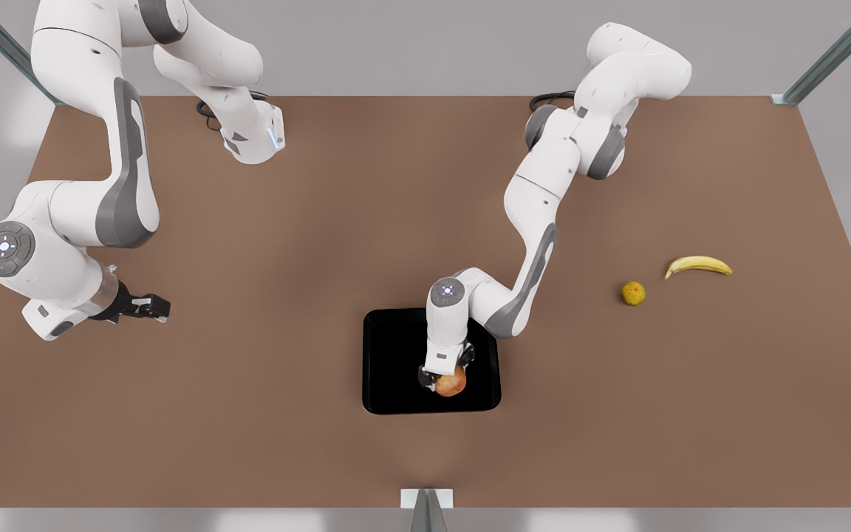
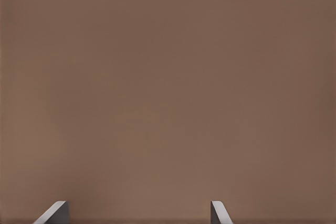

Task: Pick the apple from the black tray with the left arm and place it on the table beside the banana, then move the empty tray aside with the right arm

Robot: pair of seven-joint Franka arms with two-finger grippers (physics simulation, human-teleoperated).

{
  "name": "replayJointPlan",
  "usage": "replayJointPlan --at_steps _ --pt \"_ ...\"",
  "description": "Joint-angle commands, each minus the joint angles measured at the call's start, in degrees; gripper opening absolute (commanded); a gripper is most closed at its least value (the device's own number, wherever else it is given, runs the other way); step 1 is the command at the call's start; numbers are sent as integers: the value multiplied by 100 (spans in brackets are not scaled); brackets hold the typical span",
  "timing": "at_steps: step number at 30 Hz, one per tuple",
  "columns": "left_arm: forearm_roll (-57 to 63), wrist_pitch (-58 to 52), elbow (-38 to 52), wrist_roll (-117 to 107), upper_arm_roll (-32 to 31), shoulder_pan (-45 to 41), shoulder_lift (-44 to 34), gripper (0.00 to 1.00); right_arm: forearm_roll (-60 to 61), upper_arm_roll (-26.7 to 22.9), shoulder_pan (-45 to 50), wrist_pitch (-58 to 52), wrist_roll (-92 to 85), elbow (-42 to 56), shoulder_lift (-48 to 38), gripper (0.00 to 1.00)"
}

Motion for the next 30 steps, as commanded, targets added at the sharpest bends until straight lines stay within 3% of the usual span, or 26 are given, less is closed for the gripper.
replayJointPlan --at_steps 1,6,7,12,17,20,22,24,28,29,30 --pt "4 15 4 98 1 0 -2 100 5 1 0 -2 -2 3 -6 100" --pt "4 15 4 98 10 0 -2 100 5 1 0 -2 -2 3 -6 100" --pt "4 15 4 89 1 0 -2 91 5 1 0 -2 -2 3 -6 100" --pt "4 -38 -5 98 1 0 -54 91 5 1 0 -2 -11 3 2 100" --pt "-58 -1602 -23 440 -298 -79 -784 91 13 1 18 -2 -2 21 11 100" --pt "-629 -2367 -137 1415 -333 342 -1504 91 31 -8 439 -2 673 231 20 100" --pt "-857 -2402 -953 2531 -342 896 -2181 91 31 1 861 -2 1377 381 239 100" --pt "-1033 -1516 -2622 4015 -342 1642 -3129 91 31 -8 1335 42 1956 662 468 100" --pt "-1719 -610 -3871 7383 -342 3084 -3482 92 49 1 1854 121 2125 987 916 100" --pt "-1938 225 -4645 8024 -333 3375 -3640 92 75 -8 1934 173 2159 1101 1066 100" --pt "-1991 375 -4646 8280 -333 3498 -3561 92 101 27 2083 419 2765 1110 1224 100"
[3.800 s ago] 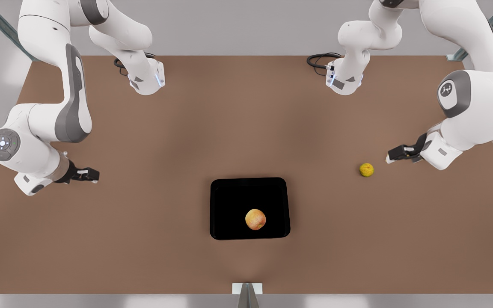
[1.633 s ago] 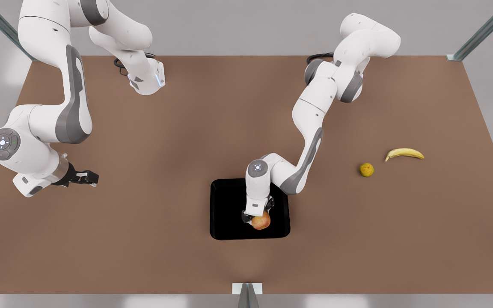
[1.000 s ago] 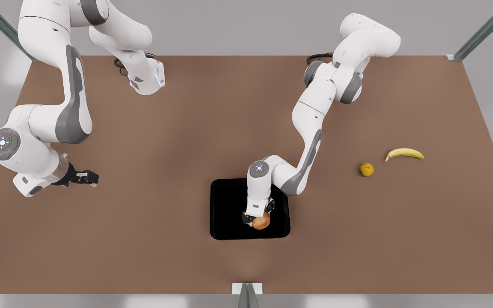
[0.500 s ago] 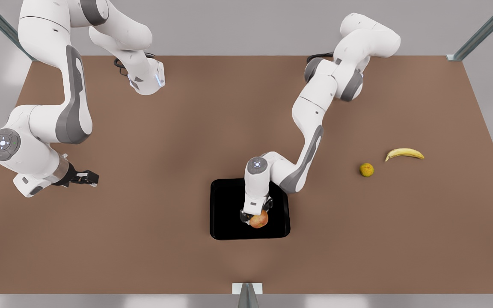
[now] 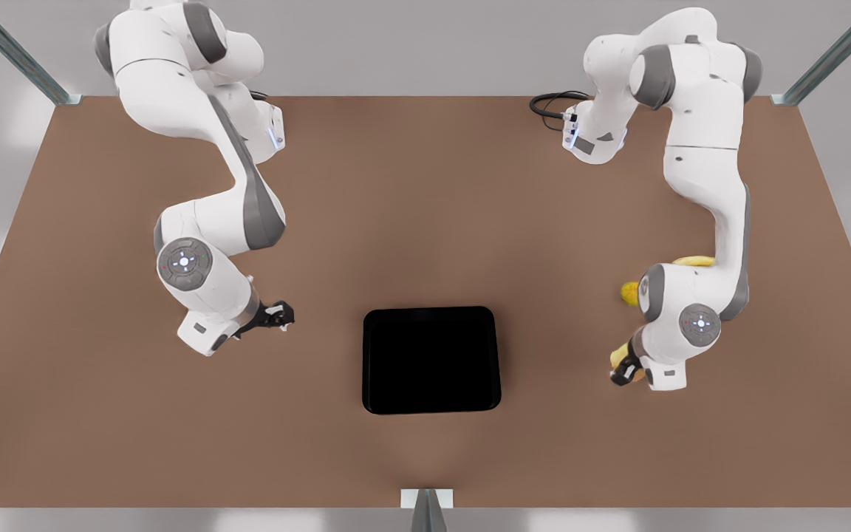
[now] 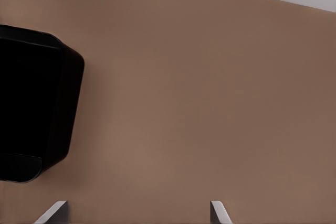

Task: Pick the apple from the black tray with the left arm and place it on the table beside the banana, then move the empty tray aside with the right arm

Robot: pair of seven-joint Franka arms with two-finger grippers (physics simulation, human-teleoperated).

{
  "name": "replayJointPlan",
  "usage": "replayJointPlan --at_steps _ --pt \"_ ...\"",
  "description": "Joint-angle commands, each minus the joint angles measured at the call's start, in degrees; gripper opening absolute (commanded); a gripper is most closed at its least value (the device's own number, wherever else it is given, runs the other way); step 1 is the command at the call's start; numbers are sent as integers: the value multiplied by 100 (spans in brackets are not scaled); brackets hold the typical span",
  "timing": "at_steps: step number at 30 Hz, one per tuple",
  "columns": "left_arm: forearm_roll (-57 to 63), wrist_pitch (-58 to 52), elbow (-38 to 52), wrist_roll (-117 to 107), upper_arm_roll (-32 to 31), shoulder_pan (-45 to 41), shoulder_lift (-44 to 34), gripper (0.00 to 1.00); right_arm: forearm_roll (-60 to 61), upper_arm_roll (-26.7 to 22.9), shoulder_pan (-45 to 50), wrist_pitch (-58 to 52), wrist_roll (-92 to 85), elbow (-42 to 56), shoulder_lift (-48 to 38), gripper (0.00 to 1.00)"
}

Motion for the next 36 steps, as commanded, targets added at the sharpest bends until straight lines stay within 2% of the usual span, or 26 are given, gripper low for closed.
replayJointPlan --at_steps 1,2,6,7,8,9,10,11,12,13,15,16,21,25,26,27,29,33,36 --pt "-369 1124 -224 5710 0 223 -11 92 40 16 198 684 2018 54 240 100" --pt "-369 1124 -206 5711 0 258 6 100 40 16 285 965 2114 63 450 100" --pt "-369 1062 -242 5711 9 267 77 100 31 7 585 1281 2457 449 1277 100" --pt "-369 1010 -233 5702 17 276 51 100 40 7 620 1703 2545 449 1400 100" --pt "-369 301 -119 5702 35 276 -299 100 40 7 672 1888 2772 458 1479 100" --pt "-378 -1280 503 5693 44 276 -758 100 40 7 699 1933 2879 467 1541 100" --pt "-474 -3615 1907 5667 44 276 -846 100 40 7 734 2037 2888 520 1655 100" --pt "-422 -4317 2466 5430 0 258 -1284 100 40 7 778 2126 2896 520 1725 100" --pt "-378 -4115 2141 5385 0 240 -1558 100 40 7 787 2179 2976 520 1778 100" --pt "-299 -3376 1236 5578 -9 240 -1953 100 22 7 787 2266 2949 520 1848 100" --pt "-317 -3306 1113 6035 -9 249 -1936 100 -4 7 822 2442 2835 520 1989 100" --pt "-282 -2884 594 6053 -18 232 -2191 100 -4 7 822 2513 2826 520 2042 100" --pt "-273 -2866 743 6001 -18 205 -2094 100 -13 24 875 2662 2694 511 2252 99" --pt "-273 -2875 743 5983 0 240 -2085 100 -4 68 954 2662 2589 520 2358 83" --pt "-273 -2875 743 5974 0 232 -2085 100 -4 68 954 2662 2580 511 2349 77" --pt "-273 -2875 743 5983 0 232 -2085 100 -4 68 945 2653 2449 511 2349 65" --pt "-273 -2875 743 5974 0 240 -2085 100 4 68 936 2653 2360 511 2349 55" --pt "-273 -2875 743 5930 9 240 -2068 100 5 68 936 2645 2220 511 2341 42" --pt "-150 -2884 743 5860 0 232 -2068 100 -4 68 936 2645 2149 502 2349 38"
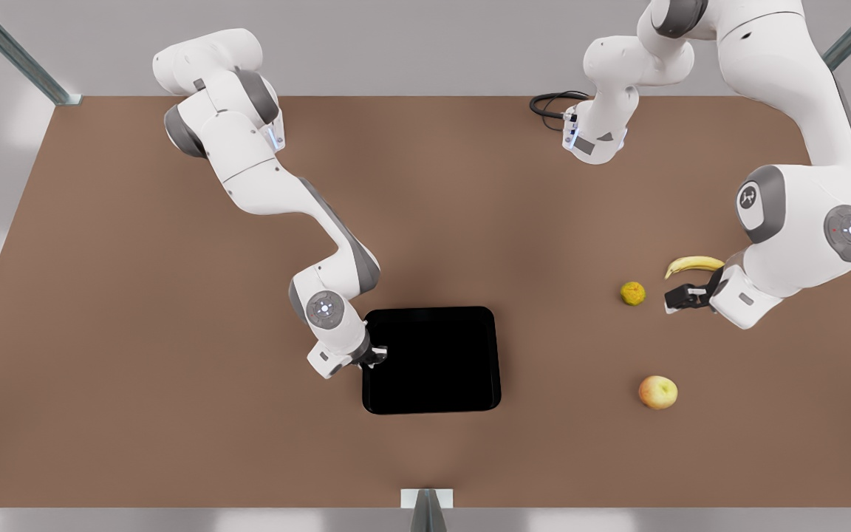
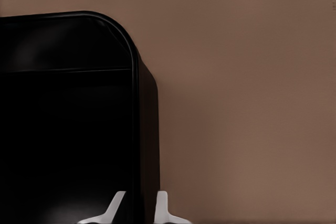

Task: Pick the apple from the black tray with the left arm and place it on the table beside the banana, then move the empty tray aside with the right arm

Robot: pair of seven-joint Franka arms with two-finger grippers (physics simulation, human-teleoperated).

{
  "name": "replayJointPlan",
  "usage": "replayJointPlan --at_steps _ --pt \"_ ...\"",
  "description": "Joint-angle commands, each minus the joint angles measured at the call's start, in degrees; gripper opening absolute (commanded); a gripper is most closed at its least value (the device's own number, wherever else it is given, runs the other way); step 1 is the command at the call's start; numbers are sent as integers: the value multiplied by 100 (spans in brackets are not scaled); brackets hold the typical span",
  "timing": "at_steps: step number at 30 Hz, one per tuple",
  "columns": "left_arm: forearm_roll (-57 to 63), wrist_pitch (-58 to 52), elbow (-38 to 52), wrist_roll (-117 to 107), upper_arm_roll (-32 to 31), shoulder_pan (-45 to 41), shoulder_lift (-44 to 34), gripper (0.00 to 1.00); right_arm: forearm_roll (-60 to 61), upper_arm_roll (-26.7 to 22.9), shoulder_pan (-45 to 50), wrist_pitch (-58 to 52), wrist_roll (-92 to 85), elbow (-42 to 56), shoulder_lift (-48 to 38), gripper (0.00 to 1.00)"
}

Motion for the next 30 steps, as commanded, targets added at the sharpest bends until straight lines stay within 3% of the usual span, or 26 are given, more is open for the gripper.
replayJointPlan --at_steps 1,6,14,19,26,30 --pt "63 -23 3 748 -1 0 -6 100 0 1 0 28 14 -1 -4 38" --pt "63 -40 3 748 -1 0 -6 100 -9 1 0 37 -21 -36 13 38" --pt "63 -49 3 748 -1 0 -6 100 0 1 -18 37 -100 -36 57 20" --pt "63 -49 3 748 -1 0 -6 100 8 -8 -26 20 -126 -27 -4 15" --pt "63 -66 -6 740 -1 0 -6 100 17 -17 -88 -121 -372 -71 -338 14" --pt "63 -66 -6 704 -1 -9 -6 100 44 -8 -352 -850 -961 -177 -874 14"
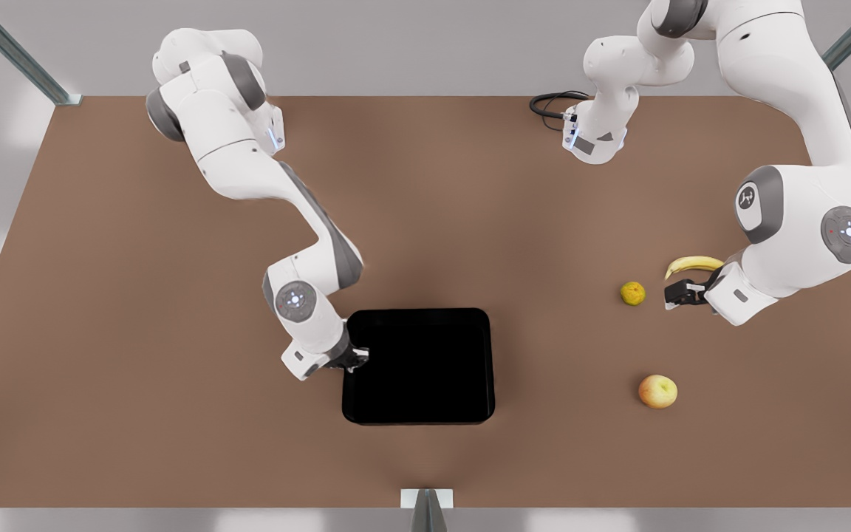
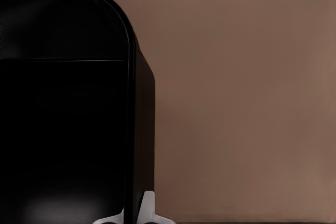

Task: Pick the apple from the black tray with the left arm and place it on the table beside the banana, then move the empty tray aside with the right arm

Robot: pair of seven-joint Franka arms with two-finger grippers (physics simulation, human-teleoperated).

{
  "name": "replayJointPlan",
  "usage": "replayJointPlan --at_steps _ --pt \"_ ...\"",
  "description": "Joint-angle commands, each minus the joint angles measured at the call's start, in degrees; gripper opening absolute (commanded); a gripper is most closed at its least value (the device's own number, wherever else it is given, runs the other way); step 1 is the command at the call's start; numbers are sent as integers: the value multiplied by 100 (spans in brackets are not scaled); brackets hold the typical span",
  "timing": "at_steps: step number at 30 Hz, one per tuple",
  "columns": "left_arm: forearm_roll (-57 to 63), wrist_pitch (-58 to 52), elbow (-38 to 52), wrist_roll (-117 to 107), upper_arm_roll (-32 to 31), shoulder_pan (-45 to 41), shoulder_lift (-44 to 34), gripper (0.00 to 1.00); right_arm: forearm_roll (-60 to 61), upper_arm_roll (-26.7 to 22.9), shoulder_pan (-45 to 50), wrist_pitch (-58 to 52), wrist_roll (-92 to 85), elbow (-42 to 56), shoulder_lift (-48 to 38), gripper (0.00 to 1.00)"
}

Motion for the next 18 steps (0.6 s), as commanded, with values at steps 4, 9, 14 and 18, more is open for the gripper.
replayJointPlan --at_steps 4,9,14,18 --pt "10 -7 3 24 -9 -17 -6 100 -38 1 -379 -1036 -1267 -133 -547 14" --pt "10 36 73 24 -9 -17 29 100 147 18 -1205 -2081 -2743 -185 -1127 14" --pt "-17 54 196 -3 -44 -26 108 100 235 27 -2084 -2266 -4123 -1108 -1883 14" --pt "-25 80 398 -38 -44 -61 240 100 525 36 -2892 -2266 -5354 -1574 -2226 14"
